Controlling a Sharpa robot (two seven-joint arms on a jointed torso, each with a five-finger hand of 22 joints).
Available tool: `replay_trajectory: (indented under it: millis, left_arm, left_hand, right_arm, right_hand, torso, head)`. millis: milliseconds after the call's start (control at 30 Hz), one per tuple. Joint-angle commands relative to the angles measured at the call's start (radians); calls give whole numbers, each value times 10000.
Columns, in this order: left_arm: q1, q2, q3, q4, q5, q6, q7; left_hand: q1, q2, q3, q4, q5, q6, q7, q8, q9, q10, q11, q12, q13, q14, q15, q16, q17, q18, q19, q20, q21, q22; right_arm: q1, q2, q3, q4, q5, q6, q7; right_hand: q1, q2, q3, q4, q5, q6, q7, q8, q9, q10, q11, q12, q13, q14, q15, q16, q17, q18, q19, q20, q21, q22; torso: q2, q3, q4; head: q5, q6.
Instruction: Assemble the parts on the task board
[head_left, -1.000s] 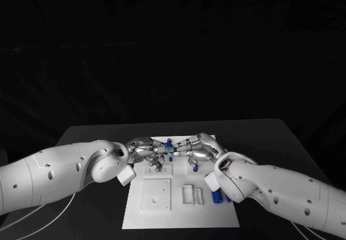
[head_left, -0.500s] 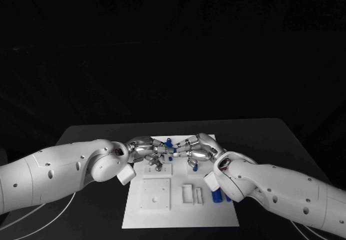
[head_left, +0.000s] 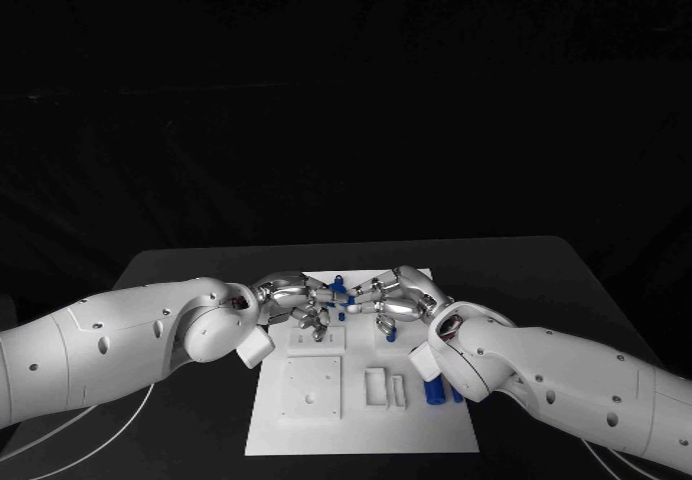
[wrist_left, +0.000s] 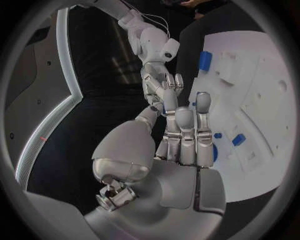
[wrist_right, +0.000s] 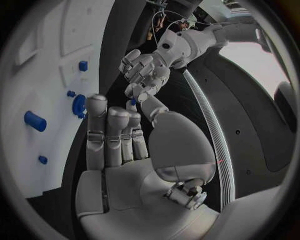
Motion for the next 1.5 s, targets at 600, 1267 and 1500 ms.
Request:
replay_trajectory:
  millis: [600,1267,1500]
  left_arm:
    - [15,55,23,43,169,-1216,-132]
    - [81,55,26,-153,-1282,-2951,-1480]
    - [319,52,17,-281,-2174,-2981,-2546]
  left_hand:
    - [-749,-660,1922,-1028,-740,2205,-995,-1352,36,859,-107,-580,17,382,-217,-33,161,-27,56,-204,441,207]
    - [-1120,-1637,2658,-1613,1239,4104,-1212,-3295,268,1780,-299,-1040,245,1192,-454,-448,962,19,339,-444,890,200]
    - [-1300,-1826,3045,-1663,1153,4556,-1278,-3977,840,1792,-361,-772,437,1598,-497,-648,1613,48,503,-480,979,188]
  right_arm:
    - [-19,-12,-13,-79,-3,-93,-121]
    - [-16,-524,81,-52,83,-343,118]
    - [1,-931,635,-58,63,-398,209]
  right_hand:
    - [44,-140,-1682,246,375,-2056,525,57,-1,-830,376,-651,-897,-368,301,-295,-328,362,-121,280,-792,399]
    - [169,23,-3190,416,974,-2490,563,46,-11,-1006,420,-502,-1328,-431,337,-251,-480,396,-44,323,-1092,395]
    - [207,58,-3178,365,1164,-2408,554,47,-9,-996,407,-490,-1340,-423,332,-224,-462,390,-33,318,-1044,409]
  torso:
    - [4,9,-6]
    - [1,5,-8]
    - [-8,8,-22]
  head:
    - [8,16]
    - [120,29]
    - [140,8]
